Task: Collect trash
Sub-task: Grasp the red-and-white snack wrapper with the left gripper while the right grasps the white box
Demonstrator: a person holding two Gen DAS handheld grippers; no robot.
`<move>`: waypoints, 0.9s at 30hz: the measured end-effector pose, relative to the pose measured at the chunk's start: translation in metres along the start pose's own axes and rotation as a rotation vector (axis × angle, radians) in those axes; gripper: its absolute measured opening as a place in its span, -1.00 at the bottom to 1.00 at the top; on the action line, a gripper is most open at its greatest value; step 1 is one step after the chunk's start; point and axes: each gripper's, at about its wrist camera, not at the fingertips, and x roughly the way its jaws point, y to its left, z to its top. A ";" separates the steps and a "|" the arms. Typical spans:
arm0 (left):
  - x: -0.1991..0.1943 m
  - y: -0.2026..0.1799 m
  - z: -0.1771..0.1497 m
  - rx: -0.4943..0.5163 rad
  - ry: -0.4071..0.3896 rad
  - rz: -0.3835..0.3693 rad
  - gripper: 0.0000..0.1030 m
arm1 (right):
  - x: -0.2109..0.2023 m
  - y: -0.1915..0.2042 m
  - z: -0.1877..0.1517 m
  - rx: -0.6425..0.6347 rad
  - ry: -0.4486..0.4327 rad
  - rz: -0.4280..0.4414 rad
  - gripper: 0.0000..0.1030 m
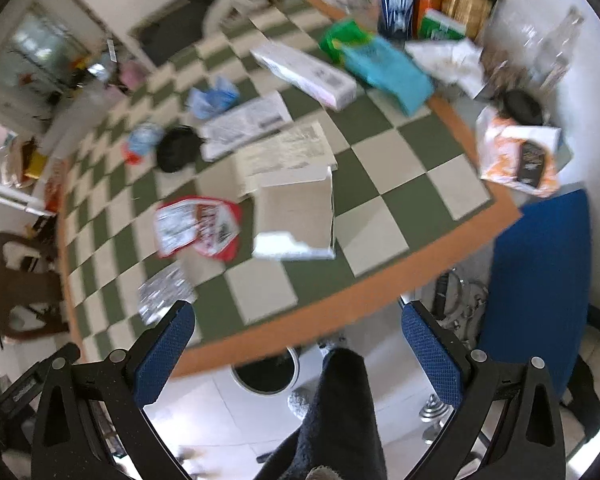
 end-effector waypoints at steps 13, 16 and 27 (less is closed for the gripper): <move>0.127 -0.058 0.094 -0.407 0.297 -0.150 0.87 | 0.129 0.019 0.078 -0.076 0.187 -0.100 0.65; 0.132 -0.071 0.097 -0.374 0.292 -0.103 0.56 | 0.132 0.006 0.082 -0.066 0.187 -0.103 0.57; 0.127 -0.130 0.104 0.043 0.202 0.072 0.55 | 0.139 0.001 0.095 -0.121 0.190 -0.149 0.85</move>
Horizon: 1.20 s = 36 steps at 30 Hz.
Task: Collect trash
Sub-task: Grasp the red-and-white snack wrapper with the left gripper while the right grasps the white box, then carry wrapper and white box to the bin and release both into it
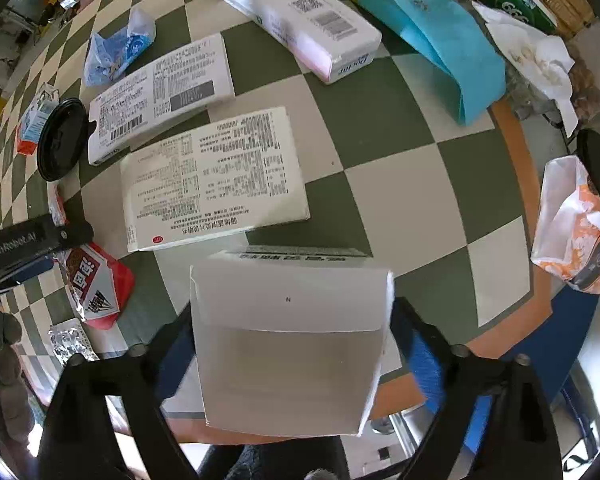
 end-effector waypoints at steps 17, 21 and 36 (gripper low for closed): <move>-0.062 0.011 -0.053 0.164 -0.239 0.113 -0.25 | 0.004 -0.010 -0.028 0.050 -0.024 0.104 0.41; -0.081 -0.006 -0.085 0.198 -0.303 0.109 -0.25 | -0.021 -0.002 -0.036 0.028 -0.066 0.135 0.41; -0.136 0.127 -0.207 0.262 -0.528 0.009 -0.25 | -0.121 0.016 -0.186 -0.081 -0.243 0.267 0.41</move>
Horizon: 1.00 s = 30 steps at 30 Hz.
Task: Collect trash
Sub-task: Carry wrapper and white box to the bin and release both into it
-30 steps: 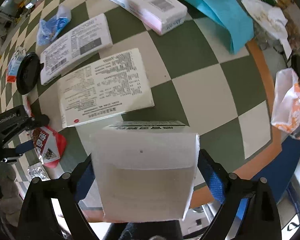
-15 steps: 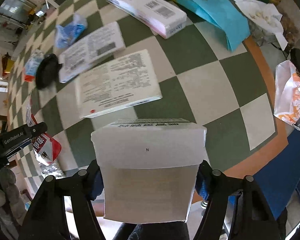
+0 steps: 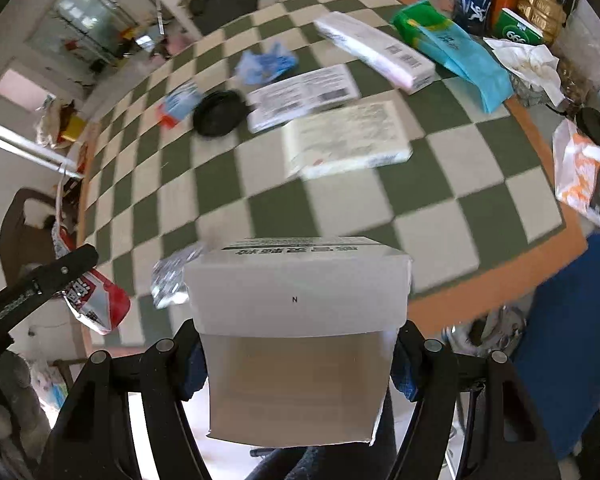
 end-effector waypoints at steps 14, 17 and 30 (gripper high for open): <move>0.089 0.109 -0.182 -0.119 0.271 -0.079 -0.25 | 0.089 0.046 -0.215 0.034 0.182 0.009 0.41; 0.153 0.122 -0.200 -0.157 0.334 -0.109 -0.25 | 0.142 0.037 -0.238 0.062 0.228 0.012 0.41; 0.417 0.148 -0.238 -0.234 0.505 -0.157 -0.22 | 0.402 -0.020 -0.274 0.185 0.330 0.041 0.42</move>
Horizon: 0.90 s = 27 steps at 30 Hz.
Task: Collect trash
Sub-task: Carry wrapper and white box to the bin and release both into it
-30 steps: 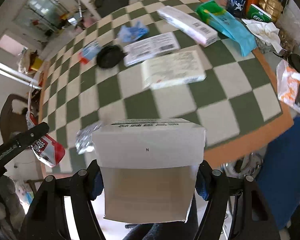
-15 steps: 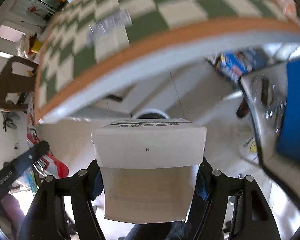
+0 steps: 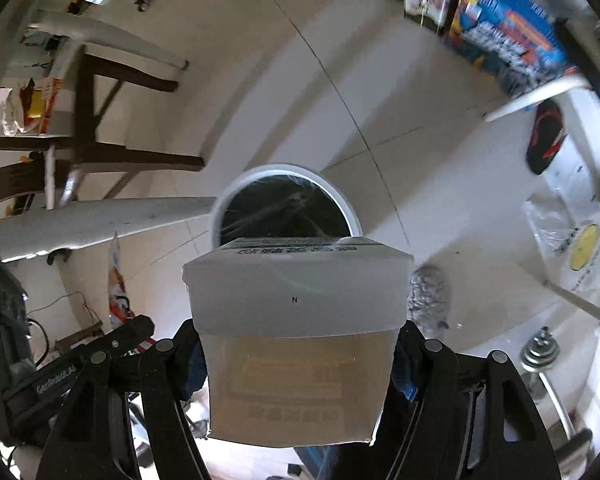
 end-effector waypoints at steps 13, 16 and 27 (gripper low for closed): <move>0.020 0.048 -0.002 -0.073 -0.056 0.046 0.95 | 0.096 -0.028 0.017 0.033 0.071 0.097 0.90; 0.003 0.051 -0.017 -0.040 -0.137 0.149 0.96 | 0.088 -0.017 0.011 -0.017 0.047 0.004 1.00; -0.039 0.043 -0.069 0.028 -0.180 0.318 0.95 | 0.050 0.020 -0.021 -0.201 -0.018 -0.281 1.00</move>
